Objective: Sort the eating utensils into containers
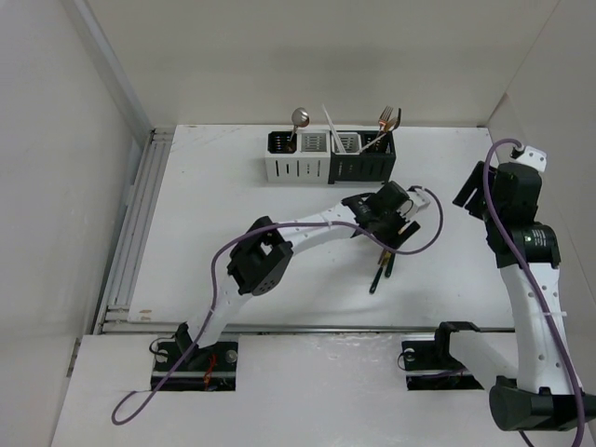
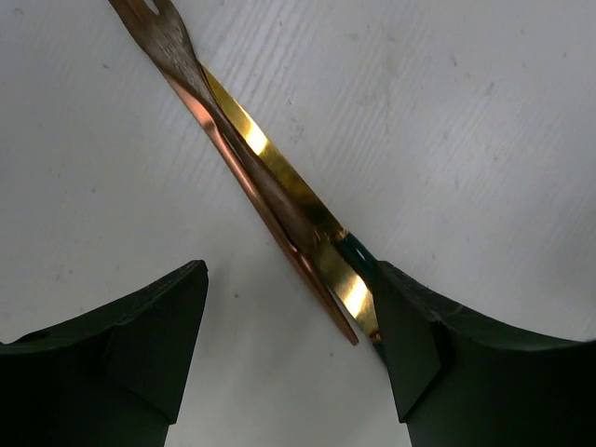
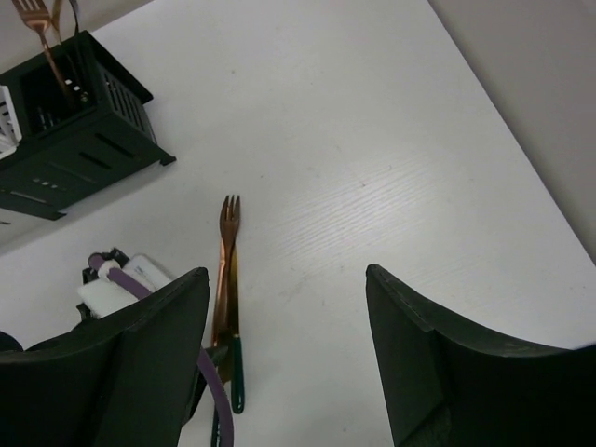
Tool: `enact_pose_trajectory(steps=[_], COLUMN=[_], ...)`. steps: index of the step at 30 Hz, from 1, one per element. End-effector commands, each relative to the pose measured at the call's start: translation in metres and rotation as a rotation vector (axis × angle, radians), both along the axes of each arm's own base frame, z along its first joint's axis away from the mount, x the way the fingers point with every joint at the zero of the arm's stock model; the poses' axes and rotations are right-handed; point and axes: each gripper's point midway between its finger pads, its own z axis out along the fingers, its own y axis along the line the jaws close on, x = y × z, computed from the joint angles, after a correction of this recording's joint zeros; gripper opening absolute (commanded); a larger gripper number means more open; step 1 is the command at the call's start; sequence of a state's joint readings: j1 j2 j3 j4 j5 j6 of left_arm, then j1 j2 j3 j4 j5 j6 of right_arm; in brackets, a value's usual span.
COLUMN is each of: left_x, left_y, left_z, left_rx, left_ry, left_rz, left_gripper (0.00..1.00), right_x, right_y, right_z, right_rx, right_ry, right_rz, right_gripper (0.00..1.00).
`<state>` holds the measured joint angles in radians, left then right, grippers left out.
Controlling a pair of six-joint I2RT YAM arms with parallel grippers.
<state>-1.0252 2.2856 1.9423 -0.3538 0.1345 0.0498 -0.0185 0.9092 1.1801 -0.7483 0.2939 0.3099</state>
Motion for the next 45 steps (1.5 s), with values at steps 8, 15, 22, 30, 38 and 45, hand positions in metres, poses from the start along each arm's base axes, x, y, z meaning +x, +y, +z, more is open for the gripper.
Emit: enact_pose_trajectory(steps=[8,15,22,30,38,45], left_x=[0.034,0.038,0.045,0.045,0.042,0.041], left_y=[-0.043,-0.042,-0.034,-0.033,-0.022,-0.018], left_z=[0.027,-0.003,-0.018,-0.007,0.028,0.062], left_rx=[-0.157,-0.094,-0.040,-0.054,-0.077,-0.108], left_ry=[-0.080,-0.104,-0.133,-0.140,-0.183,-0.223], left_rz=[0.098,0.124,0.148,0.149,0.136,0.120], left_gripper=[0.64,0.59,0.44,0.13,0.00,0.00], right_x=[-0.010,-0.013,-0.014,-0.014,-0.014,-0.014], right_y=[-0.010,-0.011,-0.011,-0.011,-0.012,-0.010], right_z=[-0.004,-0.003,-0.003,-0.003,-0.004,-0.008], right_rx=[-0.049,-0.065,-0.072,-0.080,-0.088,-0.083], right_ry=[0.017,0.014,0.017,0.020,0.023,0.032], right_rz=[-0.031,-0.024,-0.020,-0.016,-0.012,-0.002], right_gripper=[0.72,0.72,0.72,0.72,0.73,0.75])
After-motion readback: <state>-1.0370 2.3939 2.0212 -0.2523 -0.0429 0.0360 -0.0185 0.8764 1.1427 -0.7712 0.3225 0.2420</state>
